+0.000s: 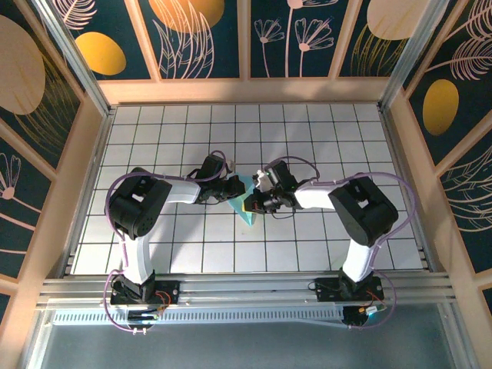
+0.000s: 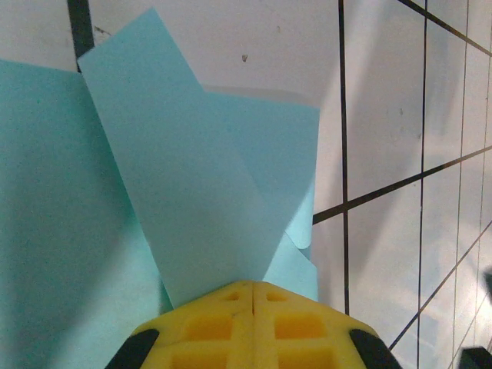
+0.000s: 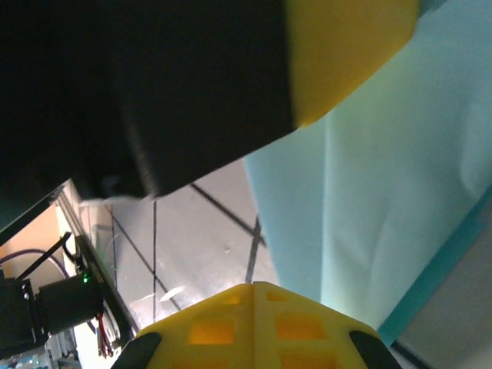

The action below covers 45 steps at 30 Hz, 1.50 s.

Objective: Fold a paper plane with a square sheet of paper (fold left side to right side)
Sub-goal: Fourth fold the wing at the center of the table.

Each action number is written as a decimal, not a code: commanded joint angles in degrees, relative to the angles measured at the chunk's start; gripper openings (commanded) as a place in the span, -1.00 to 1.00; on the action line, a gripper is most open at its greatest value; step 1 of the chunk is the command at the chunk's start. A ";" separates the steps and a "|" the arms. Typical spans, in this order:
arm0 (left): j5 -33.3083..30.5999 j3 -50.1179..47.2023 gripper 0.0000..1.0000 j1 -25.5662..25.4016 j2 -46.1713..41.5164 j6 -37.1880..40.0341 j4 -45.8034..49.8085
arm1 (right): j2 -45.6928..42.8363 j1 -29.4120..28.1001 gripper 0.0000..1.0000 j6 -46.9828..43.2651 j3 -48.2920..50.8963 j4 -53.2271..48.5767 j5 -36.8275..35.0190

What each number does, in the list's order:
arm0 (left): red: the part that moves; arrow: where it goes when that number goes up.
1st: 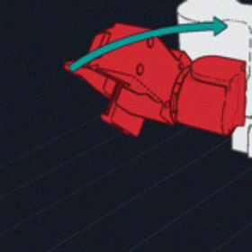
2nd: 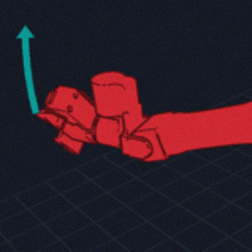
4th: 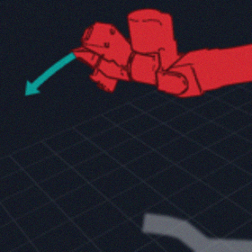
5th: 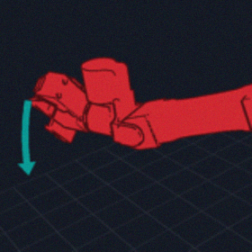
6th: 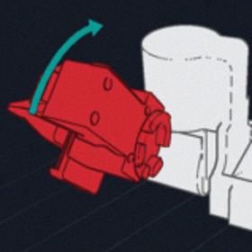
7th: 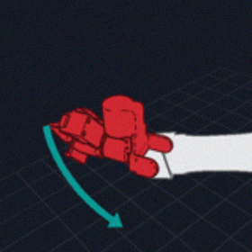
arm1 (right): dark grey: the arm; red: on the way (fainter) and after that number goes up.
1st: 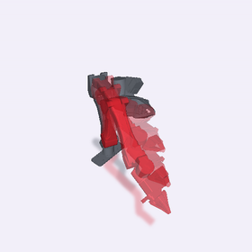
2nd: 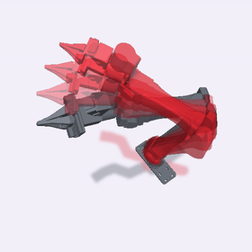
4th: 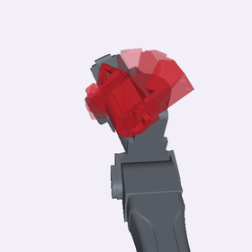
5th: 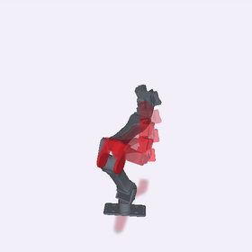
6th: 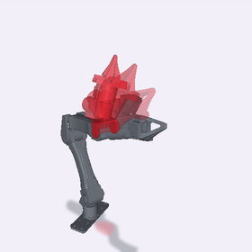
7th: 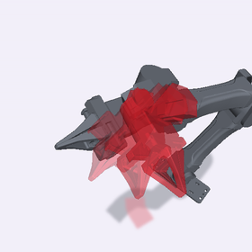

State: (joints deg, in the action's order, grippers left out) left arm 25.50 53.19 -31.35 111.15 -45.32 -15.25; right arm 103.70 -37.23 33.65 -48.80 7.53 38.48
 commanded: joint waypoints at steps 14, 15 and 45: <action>-3.57 -1.37 -1.00 0.42 1.43 0.19 4.00 | 6.08 -0.38 -1.00 -0.26 -4.72 -1.07 -5.23; -3.61 -1.36 -1.00 0.46 1.43 0.22 4.00 | 6.23 -0.46 -1.00 -0.58 -4.87 -2.03 -5.46; -4.49 -0.77 -1.00 0.42 0.82 0.04 4.49 | -2.29 -2.41 -1.00 -4.27 3.16 -11.28 -0.13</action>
State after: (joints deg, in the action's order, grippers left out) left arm 25.39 53.19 -31.35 111.15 -45.34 -15.22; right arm 103.20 -38.81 30.33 -47.46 0.97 36.21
